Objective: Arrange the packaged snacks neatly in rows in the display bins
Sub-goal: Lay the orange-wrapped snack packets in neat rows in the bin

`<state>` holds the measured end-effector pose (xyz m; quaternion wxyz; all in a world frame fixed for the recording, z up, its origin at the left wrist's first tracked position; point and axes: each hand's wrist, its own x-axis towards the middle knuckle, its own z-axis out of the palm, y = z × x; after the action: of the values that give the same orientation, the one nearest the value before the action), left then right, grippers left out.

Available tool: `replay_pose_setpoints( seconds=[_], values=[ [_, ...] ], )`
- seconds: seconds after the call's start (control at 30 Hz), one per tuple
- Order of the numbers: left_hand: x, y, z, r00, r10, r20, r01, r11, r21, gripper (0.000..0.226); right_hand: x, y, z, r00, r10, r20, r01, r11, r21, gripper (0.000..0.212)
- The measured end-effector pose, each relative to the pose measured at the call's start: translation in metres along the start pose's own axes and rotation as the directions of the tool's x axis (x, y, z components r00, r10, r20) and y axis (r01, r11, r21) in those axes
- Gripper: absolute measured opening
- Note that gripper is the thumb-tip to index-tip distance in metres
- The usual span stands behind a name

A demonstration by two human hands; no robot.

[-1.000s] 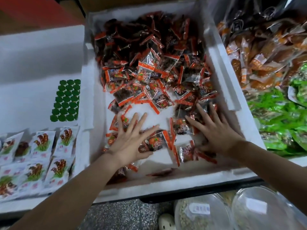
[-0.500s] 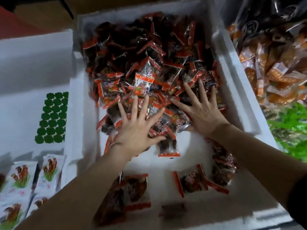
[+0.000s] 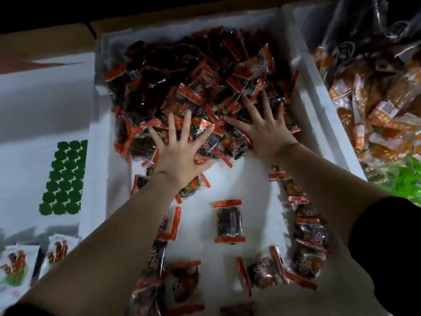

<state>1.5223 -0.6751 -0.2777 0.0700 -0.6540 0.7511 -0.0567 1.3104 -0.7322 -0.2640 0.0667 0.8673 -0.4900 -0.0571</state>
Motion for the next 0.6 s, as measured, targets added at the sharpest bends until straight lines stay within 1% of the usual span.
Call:
replay_pose_setpoints(
  seconds=[0.07, 0.13, 0.2, 0.27, 0.33, 0.37, 0.43, 0.47, 0.53, 0.57, 0.6],
  values=[
    [-0.005, 0.001, -0.004, 0.999, 0.005, 0.035, -0.004, 1.000, -0.006, 0.077, -0.003, -0.004, -0.008, 0.999, 0.006, 0.041, -0.006, 1.000, 0.015, 0.098],
    [-0.015, 0.002, -0.011, 0.996, 0.034, 0.078, -0.032, 0.999, -0.028, 0.075, -0.010, -0.007, -0.015, 0.995, 0.006, 0.102, -0.012, 0.999, 0.053, 0.103],
    [-0.031, 0.005, -0.015, 0.992, 0.082, 0.095, -0.073, 0.993, -0.091, 0.069, -0.026, -0.007, -0.020, 0.986, -0.007, 0.169, -0.005, 0.998, 0.069, 0.109],
    [-0.052, 0.007, -0.020, 0.990, 0.111, 0.085, -0.095, 0.980, -0.176, 0.061, -0.050, -0.007, -0.021, 0.983, -0.017, 0.185, 0.008, 0.999, 0.048, 0.111],
    [-0.076, 0.010, -0.022, 0.989, 0.130, 0.064, -0.110, 0.961, -0.253, 0.055, -0.079, -0.013, -0.020, 0.987, -0.045, 0.157, 0.031, 0.995, 0.091, 0.104],
    [-0.090, 0.011, -0.023, 0.987, 0.156, 0.045, -0.139, 0.954, -0.267, 0.052, -0.096, -0.019, -0.018, 0.990, -0.085, 0.111, 0.070, 0.989, 0.133, 0.099],
    [-0.119, 0.012, -0.019, 0.969, 0.247, -0.006, -0.242, 0.941, -0.237, 0.048, -0.125, -0.033, -0.016, 0.979, -0.200, -0.028, 0.201, 0.951, 0.235, 0.085],
    [-0.134, 0.011, -0.014, 0.961, 0.277, -0.025, -0.276, 0.937, -0.216, 0.046, -0.138, -0.040, -0.015, 0.969, -0.247, -0.012, 0.239, 0.926, 0.291, 0.076],
    [-0.164, 0.012, -0.008, 0.955, 0.296, 0.014, -0.287, 0.937, -0.198, 0.045, -0.163, -0.059, -0.014, 0.930, -0.333, 0.159, 0.261, 0.898, 0.355, 0.065],
    [-0.175, 0.012, -0.006, 0.954, 0.296, 0.043, -0.282, 0.939, -0.194, 0.045, -0.173, -0.065, -0.009, 0.909, -0.335, 0.248, 0.233, 0.902, 0.365, 0.065],
    [-0.185, 0.013, -0.003, 0.951, 0.301, 0.067, -0.284, 0.940, -0.188, 0.045, -0.179, -0.068, -0.006, 0.893, -0.331, 0.304, 0.216, 0.910, 0.355, 0.067]
  ],
)
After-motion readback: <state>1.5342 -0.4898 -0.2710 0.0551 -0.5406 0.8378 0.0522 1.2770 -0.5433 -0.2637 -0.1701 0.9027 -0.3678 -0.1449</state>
